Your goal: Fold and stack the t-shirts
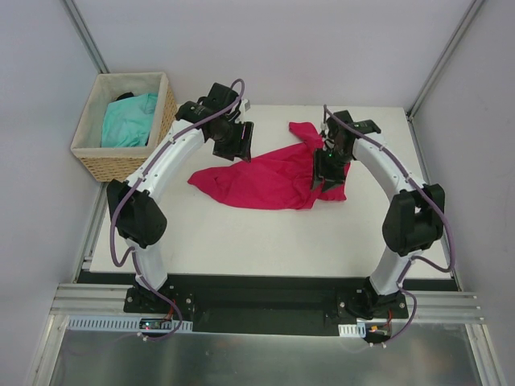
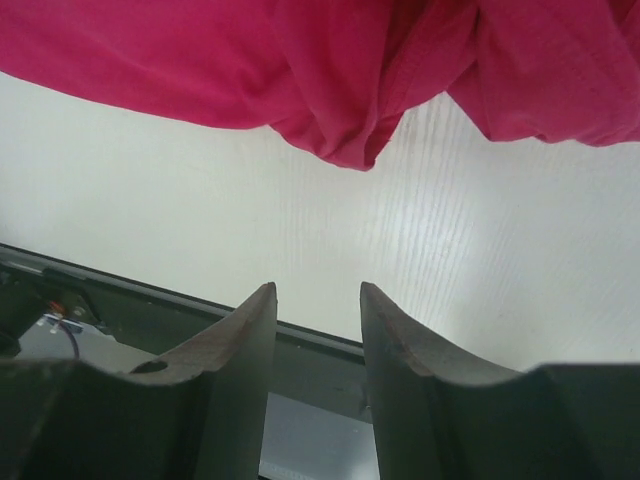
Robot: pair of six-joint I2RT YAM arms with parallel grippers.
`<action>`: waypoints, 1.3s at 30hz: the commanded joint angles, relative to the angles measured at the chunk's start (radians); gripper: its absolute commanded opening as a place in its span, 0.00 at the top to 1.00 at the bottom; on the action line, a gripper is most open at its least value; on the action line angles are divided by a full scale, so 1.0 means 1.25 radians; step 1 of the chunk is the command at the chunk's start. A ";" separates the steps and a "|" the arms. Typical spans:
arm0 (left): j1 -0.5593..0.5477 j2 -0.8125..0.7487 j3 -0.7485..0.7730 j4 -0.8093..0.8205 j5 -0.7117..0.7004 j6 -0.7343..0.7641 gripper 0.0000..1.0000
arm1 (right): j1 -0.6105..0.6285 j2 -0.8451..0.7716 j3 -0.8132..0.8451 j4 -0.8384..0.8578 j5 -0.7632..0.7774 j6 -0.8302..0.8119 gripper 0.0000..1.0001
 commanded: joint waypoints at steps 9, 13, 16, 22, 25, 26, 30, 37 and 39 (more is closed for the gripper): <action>0.011 -0.006 0.048 -0.011 0.009 0.016 0.44 | 0.010 0.000 -0.218 0.224 0.002 -0.020 0.62; 0.011 0.000 0.069 -0.027 0.002 0.025 0.44 | 0.016 0.016 -0.243 0.279 -0.008 -0.025 0.66; 0.011 0.000 0.079 -0.037 -0.005 0.033 0.44 | 0.020 0.029 -0.245 0.320 -0.008 -0.028 0.67; 0.014 -0.010 0.079 -0.048 -0.012 0.038 0.44 | 0.021 0.064 -0.240 0.358 -0.009 -0.028 0.68; 0.017 -0.015 0.078 -0.051 -0.009 0.039 0.44 | 0.021 0.080 -0.230 0.358 -0.005 -0.028 0.69; 0.017 -0.016 0.077 -0.051 -0.013 0.039 0.44 | 0.021 0.081 -0.232 0.361 -0.003 -0.026 0.70; 0.021 -0.020 0.079 -0.052 -0.019 0.042 0.44 | 0.018 0.096 -0.226 0.365 -0.007 -0.047 0.82; 0.022 -0.016 0.089 -0.061 -0.035 0.041 0.44 | 0.028 0.066 -0.107 0.281 -0.017 -0.047 0.99; 0.022 -0.016 0.088 -0.064 -0.041 0.039 0.45 | 0.028 0.083 -0.033 0.267 -0.029 -0.050 0.99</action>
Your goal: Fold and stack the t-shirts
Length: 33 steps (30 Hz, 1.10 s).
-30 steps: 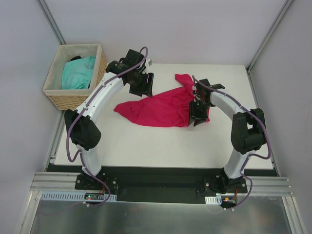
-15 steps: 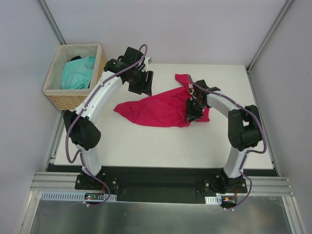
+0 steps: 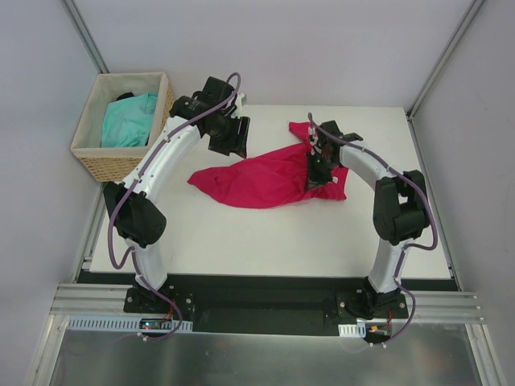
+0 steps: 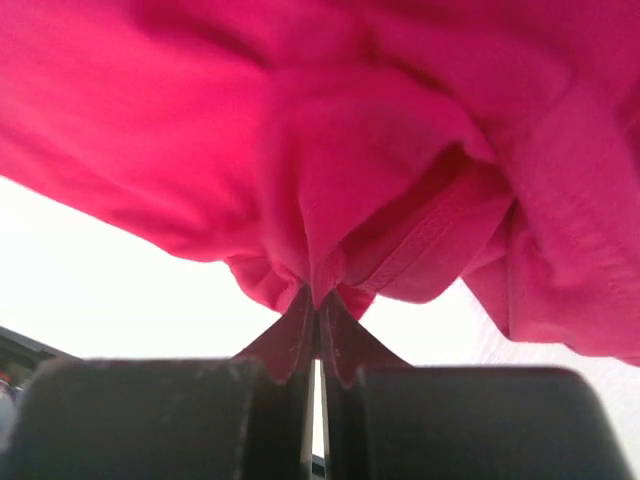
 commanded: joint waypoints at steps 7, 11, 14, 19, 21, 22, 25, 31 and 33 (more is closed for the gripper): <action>0.008 -0.024 0.017 -0.021 -0.040 0.008 0.45 | 0.012 0.133 0.327 -0.044 -0.096 0.002 0.99; 0.009 -0.028 0.016 -0.026 -0.048 0.010 0.45 | 0.017 0.209 0.375 0.011 -0.183 0.034 0.99; 0.010 -0.028 0.024 -0.033 -0.055 0.013 0.45 | 0.018 0.268 0.396 0.045 -0.253 0.053 0.98; 0.016 -0.023 0.037 -0.039 -0.060 0.015 0.45 | 0.024 0.293 0.416 0.146 -0.393 0.025 0.99; 0.016 -0.018 0.040 -0.045 -0.053 0.014 0.45 | 0.026 0.300 0.432 0.173 -0.443 0.030 0.98; 0.016 -0.015 0.042 -0.045 -0.049 0.013 0.45 | 0.028 0.299 0.433 0.189 -0.482 0.041 0.95; 0.016 -0.003 0.053 -0.045 -0.040 0.011 0.45 | 0.037 0.268 0.408 0.204 -0.506 0.041 0.73; 0.016 0.039 0.093 -0.041 -0.012 0.005 0.45 | 0.012 0.110 0.289 0.096 -0.354 -0.061 0.56; 0.016 0.045 0.098 -0.036 -0.007 0.004 0.45 | -0.006 0.054 0.239 0.052 -0.280 -0.077 0.55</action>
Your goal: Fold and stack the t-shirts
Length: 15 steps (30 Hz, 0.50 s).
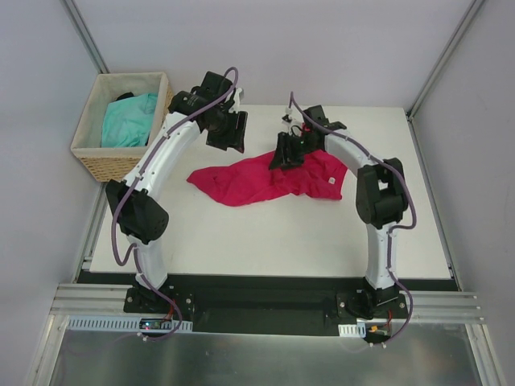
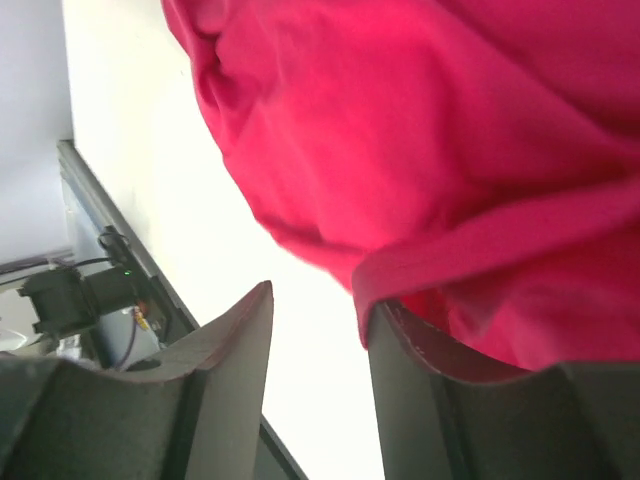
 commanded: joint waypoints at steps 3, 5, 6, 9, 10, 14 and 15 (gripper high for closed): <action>0.006 0.020 0.037 -0.007 0.027 0.004 0.45 | -0.086 -0.184 -0.093 -0.137 0.237 -0.084 0.56; 0.006 0.016 0.033 -0.007 0.026 0.005 0.45 | -0.125 -0.189 -0.115 -0.138 0.279 -0.083 0.57; 0.007 0.015 0.032 -0.007 0.026 0.005 0.45 | -0.137 -0.184 -0.112 -0.138 0.275 -0.087 0.57; 0.007 0.010 0.031 -0.007 0.024 0.005 0.45 | -0.161 -0.138 -0.069 -0.139 0.248 -0.094 0.58; 0.007 0.010 0.031 -0.007 0.026 0.005 0.45 | -0.164 -0.125 -0.057 -0.143 0.251 -0.093 0.58; 0.007 0.003 0.031 -0.008 0.017 0.002 0.45 | -0.161 -0.055 -0.009 -0.147 0.213 -0.092 0.61; 0.008 0.000 0.030 -0.008 0.011 0.002 0.45 | -0.158 -0.051 -0.009 -0.142 0.209 -0.093 0.61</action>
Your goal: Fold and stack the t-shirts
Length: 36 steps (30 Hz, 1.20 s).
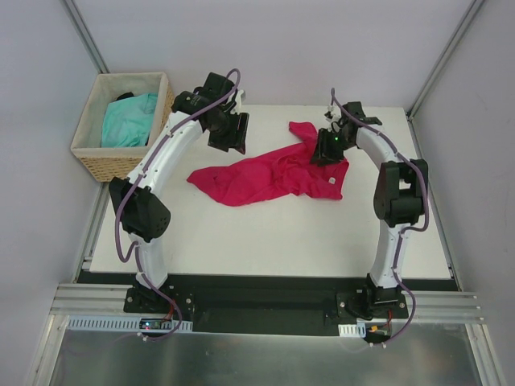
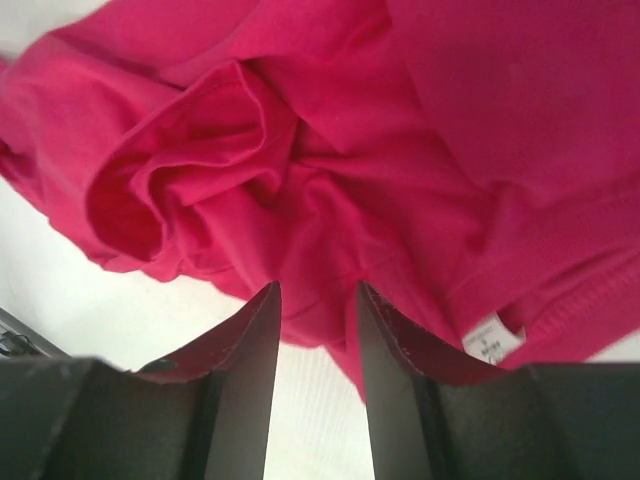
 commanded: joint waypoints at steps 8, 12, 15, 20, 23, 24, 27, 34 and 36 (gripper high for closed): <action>0.009 -0.035 0.021 -0.018 -0.012 0.002 0.45 | 0.031 0.061 0.059 -0.010 -0.048 -0.019 0.64; 0.014 -0.036 0.031 -0.023 -0.006 0.001 0.45 | 0.033 0.055 0.051 -0.013 -0.027 -0.028 0.65; 0.019 -0.040 0.032 -0.023 0.006 -0.006 0.45 | 0.032 0.050 0.051 -0.033 0.023 -0.046 0.65; 0.024 -0.046 0.033 -0.022 0.018 -0.012 0.45 | 0.027 0.049 0.027 -0.050 0.067 -0.063 0.64; 0.029 -0.048 0.036 -0.020 0.035 -0.014 0.45 | 0.031 0.056 0.034 -0.051 0.092 -0.074 0.64; 0.031 -0.049 0.037 -0.020 0.038 -0.015 0.45 | 0.031 0.059 0.041 -0.053 0.102 -0.076 0.64; 0.035 -0.051 0.041 -0.017 0.055 -0.020 0.45 | 0.032 0.077 0.064 -0.061 0.118 -0.082 0.64; 0.045 -0.067 0.042 -0.013 0.075 -0.026 0.45 | 0.037 0.110 0.087 -0.059 0.130 -0.086 0.65; 0.047 -0.069 0.038 -0.013 0.077 -0.027 0.45 | 0.039 0.121 0.095 -0.056 0.125 -0.084 0.65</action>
